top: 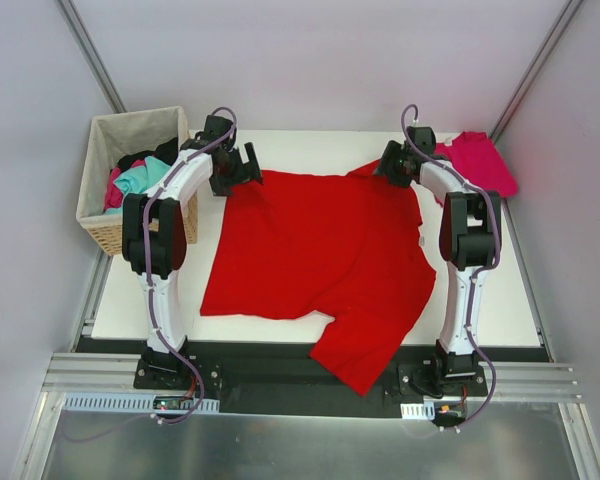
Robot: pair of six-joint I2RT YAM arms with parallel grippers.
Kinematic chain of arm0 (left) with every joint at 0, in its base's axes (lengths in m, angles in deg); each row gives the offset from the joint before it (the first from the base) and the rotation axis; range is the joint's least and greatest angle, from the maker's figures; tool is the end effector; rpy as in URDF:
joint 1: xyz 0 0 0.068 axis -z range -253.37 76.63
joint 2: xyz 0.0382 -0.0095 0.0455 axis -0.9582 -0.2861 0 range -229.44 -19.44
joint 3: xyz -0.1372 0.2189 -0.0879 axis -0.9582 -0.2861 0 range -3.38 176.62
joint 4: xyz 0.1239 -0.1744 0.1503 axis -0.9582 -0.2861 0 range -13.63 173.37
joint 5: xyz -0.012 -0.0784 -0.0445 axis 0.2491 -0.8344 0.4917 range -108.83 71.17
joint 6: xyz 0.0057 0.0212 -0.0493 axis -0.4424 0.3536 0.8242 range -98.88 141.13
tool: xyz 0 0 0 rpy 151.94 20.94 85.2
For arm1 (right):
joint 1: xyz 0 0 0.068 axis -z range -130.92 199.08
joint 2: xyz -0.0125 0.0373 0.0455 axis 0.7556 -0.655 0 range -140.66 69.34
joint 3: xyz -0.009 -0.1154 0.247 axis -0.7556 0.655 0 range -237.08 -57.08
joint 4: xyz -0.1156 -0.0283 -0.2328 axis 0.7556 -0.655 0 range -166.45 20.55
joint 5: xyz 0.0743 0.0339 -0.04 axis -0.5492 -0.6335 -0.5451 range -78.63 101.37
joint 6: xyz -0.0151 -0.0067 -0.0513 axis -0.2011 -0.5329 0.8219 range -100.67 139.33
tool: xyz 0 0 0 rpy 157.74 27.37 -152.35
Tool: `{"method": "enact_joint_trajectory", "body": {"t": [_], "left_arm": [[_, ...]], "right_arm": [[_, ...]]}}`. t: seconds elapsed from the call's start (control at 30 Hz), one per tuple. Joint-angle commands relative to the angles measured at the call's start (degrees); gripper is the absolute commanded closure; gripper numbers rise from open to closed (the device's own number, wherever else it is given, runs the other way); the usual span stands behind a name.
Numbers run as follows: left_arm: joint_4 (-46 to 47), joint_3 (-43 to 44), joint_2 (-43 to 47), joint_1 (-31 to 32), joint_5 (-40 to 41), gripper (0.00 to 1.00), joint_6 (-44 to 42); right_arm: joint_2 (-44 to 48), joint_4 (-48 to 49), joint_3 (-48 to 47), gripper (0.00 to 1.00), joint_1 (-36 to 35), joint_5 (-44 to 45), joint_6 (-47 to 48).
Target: Fold and stack the t-shirts
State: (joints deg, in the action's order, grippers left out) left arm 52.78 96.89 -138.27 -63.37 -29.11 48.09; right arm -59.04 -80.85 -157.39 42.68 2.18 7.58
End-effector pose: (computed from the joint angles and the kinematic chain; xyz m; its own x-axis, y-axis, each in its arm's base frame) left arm 0.4618 -0.0880 0.2412 -0.7936 -0.3130 -0.5218 -0.0829 0.9051 -0.4169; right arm 0.5087 0.0627 0.1887 -0.6658 0.1276 -0.7352 -0.0991 0.9614 0.2566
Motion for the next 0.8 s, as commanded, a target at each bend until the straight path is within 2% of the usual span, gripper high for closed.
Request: {"method": "enact_joint_trajectory", "body": {"t": [0.0,0.13,0.4,0.57,0.77], "left_arm": [[0.8,1.7,-0.2,-0.7,-0.9,0.03,0.9],[0.9,1.7,0.0,-0.7,-0.4,0.03,0.7],[0.8,2.0,-0.3,-0.7,-0.2,0.03,0.5],[0.8,2.2,-0.6,-0.8,0.1,0.03,0.4],[0.8,2.3,-0.9,-0.9,0.0,0.03,0.5]], "right_arm": [[1.7,0.7,-0.1,0.40,0.8,0.8,0.6],[1.5,0.6,-0.8,0.40,1.0,1.0,0.6],[-1.1,-0.8,-5.1,0.49,2.0,1.2,-0.1],[-2.4,-1.1,-7.3,0.58,1.9,0.3,-1.0],[-3.2,-1.8,-8.8,0.63,1.8,0.0,-1.0]]}}
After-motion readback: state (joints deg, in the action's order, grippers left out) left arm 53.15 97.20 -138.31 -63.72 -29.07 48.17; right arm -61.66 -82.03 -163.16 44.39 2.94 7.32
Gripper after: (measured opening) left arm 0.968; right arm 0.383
